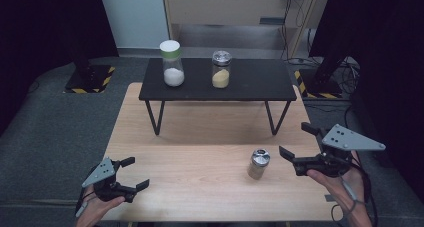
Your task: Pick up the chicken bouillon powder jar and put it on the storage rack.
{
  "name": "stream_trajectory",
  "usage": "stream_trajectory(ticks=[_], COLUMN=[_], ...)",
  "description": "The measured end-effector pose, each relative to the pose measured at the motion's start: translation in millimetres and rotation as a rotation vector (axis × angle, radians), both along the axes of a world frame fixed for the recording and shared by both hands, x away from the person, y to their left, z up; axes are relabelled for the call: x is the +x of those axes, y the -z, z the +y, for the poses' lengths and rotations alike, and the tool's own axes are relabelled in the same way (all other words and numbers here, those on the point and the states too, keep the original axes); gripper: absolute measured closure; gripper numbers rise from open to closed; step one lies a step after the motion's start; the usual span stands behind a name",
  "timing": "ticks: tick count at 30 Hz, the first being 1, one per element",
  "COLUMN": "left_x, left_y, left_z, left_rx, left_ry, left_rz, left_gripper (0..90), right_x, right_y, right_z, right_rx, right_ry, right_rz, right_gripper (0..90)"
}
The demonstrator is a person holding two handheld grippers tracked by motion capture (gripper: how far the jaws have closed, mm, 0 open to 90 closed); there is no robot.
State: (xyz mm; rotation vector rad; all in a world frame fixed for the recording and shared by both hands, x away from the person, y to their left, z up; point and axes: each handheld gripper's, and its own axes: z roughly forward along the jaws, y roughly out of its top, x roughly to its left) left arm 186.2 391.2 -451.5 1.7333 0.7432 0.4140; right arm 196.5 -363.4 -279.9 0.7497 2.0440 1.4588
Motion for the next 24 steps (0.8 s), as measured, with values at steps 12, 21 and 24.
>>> stream_trajectory(ticks=[12,21,24], left_x=[-0.5,-1.0,-0.8], left_y=[0.4,1.1,1.2], left_z=[0.5,1.0,0.9], left_rx=[-0.006,-0.013,-0.012], left_ry=[0.002,0.004,0.003], left_rz=[-0.005,-0.013,-0.012], left_gripper=[0.1,0.1,0.1], right_x=[-7.4,-11.9,-13.8], right_y=[35.5,63.4,74.0], right_z=[-14.6,-23.6,-27.2], right_rx=[0.022,0.047,0.054], right_ry=[0.013,0.026,0.034], right_rz=[0.074,0.106,0.113], right_gripper=[6.2,6.1,6.1])
